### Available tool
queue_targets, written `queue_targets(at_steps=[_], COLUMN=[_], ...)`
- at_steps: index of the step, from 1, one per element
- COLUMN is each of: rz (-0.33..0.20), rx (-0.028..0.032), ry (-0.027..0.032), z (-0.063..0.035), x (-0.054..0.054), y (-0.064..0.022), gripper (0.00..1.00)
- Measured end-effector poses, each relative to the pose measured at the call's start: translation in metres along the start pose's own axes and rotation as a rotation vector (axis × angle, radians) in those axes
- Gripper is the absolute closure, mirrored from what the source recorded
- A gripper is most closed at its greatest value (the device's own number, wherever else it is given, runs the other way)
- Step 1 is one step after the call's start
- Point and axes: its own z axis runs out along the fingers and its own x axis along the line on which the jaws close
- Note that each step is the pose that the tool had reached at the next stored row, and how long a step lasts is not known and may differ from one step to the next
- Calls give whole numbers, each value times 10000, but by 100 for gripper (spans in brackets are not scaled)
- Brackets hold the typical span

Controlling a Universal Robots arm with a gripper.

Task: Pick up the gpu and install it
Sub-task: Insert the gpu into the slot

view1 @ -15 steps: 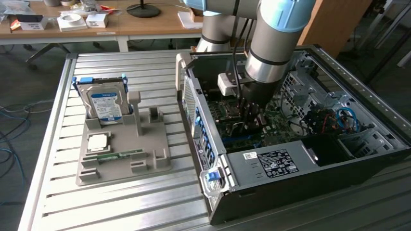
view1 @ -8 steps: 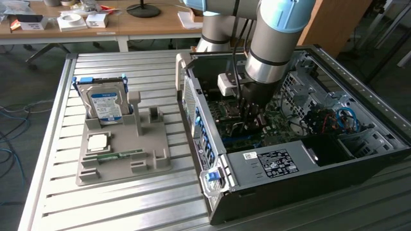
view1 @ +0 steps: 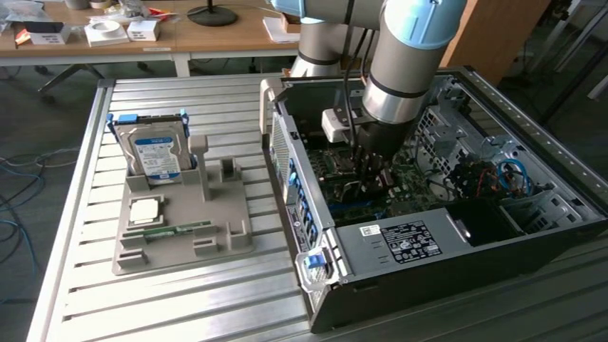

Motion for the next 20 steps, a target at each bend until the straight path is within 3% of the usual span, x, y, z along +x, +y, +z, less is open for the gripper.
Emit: queue_targets(at_steps=[5,7,10,20], rz=[3,2,2,4], rx=[0,0,-1,0], ry=[0,1,2,0], z=[18,18,14,-82], x=[0,0,0,-3], y=[0,0,0,-3], gripper=[74,67,67,67])
